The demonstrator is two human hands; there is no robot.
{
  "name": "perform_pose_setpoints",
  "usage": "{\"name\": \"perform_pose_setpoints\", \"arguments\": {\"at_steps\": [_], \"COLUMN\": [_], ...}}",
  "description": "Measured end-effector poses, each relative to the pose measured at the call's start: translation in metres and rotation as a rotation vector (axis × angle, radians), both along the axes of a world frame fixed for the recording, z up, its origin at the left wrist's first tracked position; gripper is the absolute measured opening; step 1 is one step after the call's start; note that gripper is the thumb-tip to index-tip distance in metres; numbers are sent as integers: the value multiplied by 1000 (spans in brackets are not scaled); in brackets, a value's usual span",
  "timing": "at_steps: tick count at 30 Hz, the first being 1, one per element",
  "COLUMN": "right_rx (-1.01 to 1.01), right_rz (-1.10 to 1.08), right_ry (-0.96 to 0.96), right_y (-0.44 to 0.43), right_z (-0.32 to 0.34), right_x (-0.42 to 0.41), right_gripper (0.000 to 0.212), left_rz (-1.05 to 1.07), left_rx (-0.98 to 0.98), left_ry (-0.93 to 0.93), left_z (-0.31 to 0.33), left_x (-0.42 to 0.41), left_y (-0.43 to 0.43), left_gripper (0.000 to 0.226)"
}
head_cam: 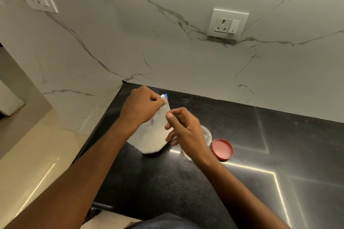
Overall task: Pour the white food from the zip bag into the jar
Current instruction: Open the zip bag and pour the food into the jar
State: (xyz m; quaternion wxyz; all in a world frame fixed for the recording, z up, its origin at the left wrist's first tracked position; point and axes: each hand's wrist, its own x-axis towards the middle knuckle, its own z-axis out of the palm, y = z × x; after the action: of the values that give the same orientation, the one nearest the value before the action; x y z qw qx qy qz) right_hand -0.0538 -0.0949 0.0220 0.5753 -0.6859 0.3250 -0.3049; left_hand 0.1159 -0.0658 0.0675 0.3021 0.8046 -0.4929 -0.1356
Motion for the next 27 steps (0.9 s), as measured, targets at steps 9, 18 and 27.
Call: {"name": "perform_pose_setpoints", "arguments": {"at_steps": [9,18,27], "right_rx": [-89,341,148], "right_rz": [-365,-545,-719], "right_ry": [47,-228,-316], "right_y": [-56,-56,-53], "right_z": [8,10,19], "right_x": [-46,-93,-179], "right_gripper": [16,32,21], "left_rz": [-145,-314,-339], "left_rx": [-389,-482,-474], "left_ry": [41,247,712], "left_z": [85,101,64], "left_x": [-19,-64,-103], "left_y": [-6,-30,-34], "left_gripper": [28,27,11]}}
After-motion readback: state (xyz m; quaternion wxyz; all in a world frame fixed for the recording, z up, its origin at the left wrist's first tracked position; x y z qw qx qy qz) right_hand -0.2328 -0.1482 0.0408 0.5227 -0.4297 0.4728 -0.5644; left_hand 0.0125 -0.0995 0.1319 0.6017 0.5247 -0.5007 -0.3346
